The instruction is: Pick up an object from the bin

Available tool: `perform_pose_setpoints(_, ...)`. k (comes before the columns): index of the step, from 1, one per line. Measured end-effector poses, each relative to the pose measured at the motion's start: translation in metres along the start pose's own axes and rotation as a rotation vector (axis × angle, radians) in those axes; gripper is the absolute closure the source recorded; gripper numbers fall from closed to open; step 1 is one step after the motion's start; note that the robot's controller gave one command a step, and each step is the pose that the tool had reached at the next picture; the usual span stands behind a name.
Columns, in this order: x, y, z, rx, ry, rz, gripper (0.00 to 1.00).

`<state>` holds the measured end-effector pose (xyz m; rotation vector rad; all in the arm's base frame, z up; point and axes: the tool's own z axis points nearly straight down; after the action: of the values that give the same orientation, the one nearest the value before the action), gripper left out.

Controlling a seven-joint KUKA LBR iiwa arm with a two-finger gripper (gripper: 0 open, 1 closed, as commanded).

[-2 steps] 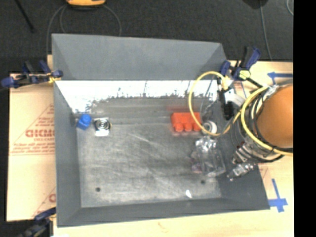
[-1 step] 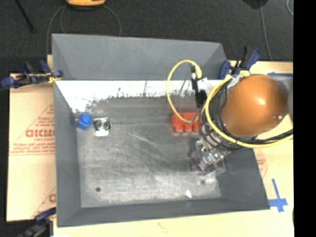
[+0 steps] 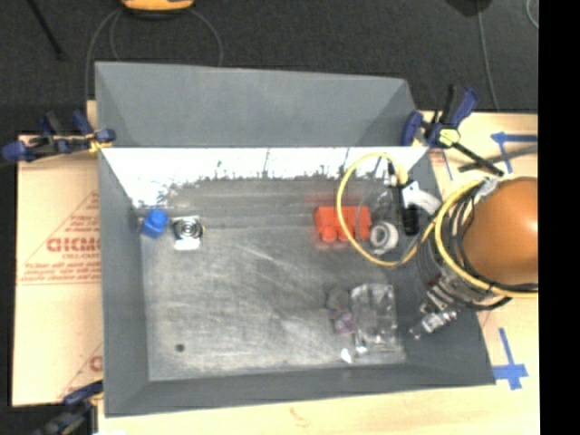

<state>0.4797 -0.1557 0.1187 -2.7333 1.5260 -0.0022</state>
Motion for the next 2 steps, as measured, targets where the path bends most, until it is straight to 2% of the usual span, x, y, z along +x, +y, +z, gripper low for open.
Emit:
perform_pose_setpoints(1, -0.0271, -0.0576, -0.0423, -0.005, 0.005, 0.126, 1.00)
perform_pose_setpoints(2, -0.0270, -0.0562, -0.0411, -0.009, 0.002, 0.130, 0.00)
